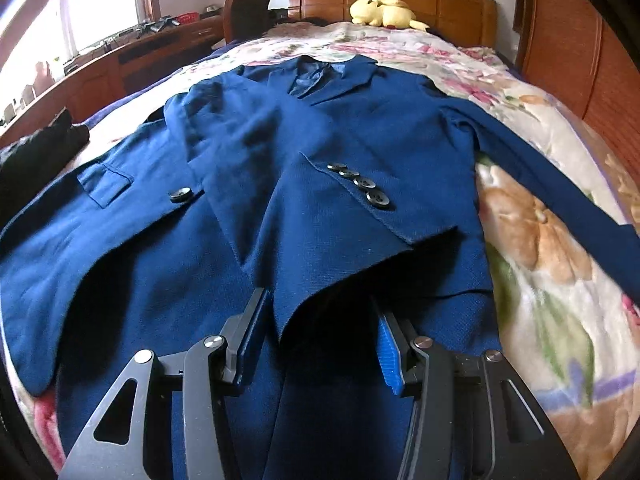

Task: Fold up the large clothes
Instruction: 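Move the right gripper to the cuff of the other outstretched sleeve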

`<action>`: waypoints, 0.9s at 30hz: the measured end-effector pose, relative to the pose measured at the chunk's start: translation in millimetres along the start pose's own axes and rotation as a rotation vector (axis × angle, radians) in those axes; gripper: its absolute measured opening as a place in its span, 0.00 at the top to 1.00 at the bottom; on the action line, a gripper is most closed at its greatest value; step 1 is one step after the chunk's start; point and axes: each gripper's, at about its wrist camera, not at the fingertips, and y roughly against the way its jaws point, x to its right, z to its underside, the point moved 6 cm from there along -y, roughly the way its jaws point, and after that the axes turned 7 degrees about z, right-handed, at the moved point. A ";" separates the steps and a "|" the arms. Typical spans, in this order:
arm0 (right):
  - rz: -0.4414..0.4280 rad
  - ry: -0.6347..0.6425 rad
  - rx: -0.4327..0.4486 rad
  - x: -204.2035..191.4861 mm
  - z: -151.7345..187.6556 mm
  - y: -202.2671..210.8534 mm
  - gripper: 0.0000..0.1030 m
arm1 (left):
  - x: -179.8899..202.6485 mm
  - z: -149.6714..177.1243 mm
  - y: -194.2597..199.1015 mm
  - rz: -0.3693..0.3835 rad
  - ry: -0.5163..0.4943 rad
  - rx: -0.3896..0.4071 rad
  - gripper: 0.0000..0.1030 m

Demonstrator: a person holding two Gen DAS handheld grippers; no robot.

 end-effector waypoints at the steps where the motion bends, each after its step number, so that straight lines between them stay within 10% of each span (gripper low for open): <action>1: 0.009 0.006 0.006 -1.3 0.3 0.0 0.50 | 4.6 -2.8 -4.3 0.008 -0.008 0.000 0.88; 27: 0.073 -0.103 0.153 67.3 11.2 77.8 0.50 | 79.2 -24.6 -86.2 0.095 -0.107 -0.064 0.88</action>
